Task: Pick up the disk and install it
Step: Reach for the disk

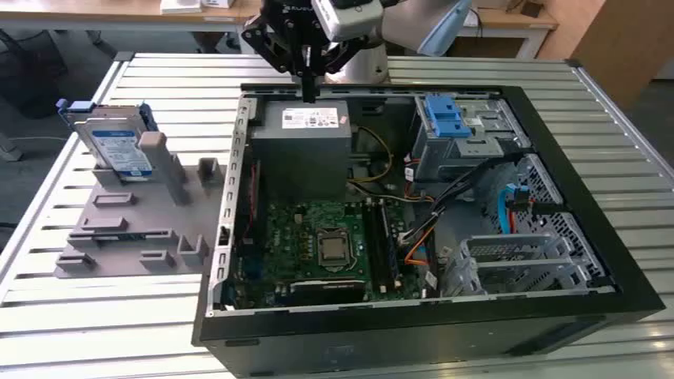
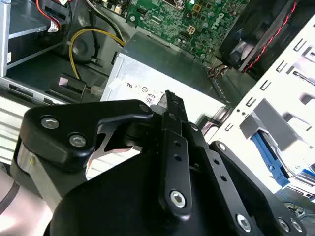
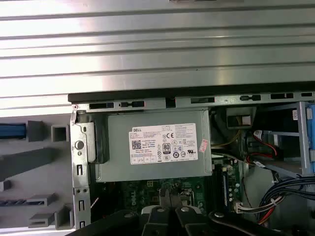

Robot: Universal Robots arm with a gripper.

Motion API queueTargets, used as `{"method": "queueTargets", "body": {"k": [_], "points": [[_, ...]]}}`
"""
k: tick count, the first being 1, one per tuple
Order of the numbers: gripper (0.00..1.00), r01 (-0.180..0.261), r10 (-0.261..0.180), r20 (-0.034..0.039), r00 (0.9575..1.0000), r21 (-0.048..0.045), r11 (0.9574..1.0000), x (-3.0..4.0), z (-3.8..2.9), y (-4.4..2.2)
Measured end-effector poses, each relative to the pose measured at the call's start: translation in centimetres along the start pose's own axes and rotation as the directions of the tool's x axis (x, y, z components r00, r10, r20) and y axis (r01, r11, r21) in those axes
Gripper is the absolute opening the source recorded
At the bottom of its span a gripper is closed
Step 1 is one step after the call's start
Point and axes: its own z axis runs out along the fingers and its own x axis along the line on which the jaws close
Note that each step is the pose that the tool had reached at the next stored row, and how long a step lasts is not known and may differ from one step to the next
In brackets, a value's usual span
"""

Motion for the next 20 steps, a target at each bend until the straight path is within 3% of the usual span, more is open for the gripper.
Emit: {"method": "queueTargets", "body": {"k": [20], "points": [[0.11, 0.0, 0.0, 0.0, 1.0, 0.0, 1.0, 0.49, -0.01, -0.04]]}}
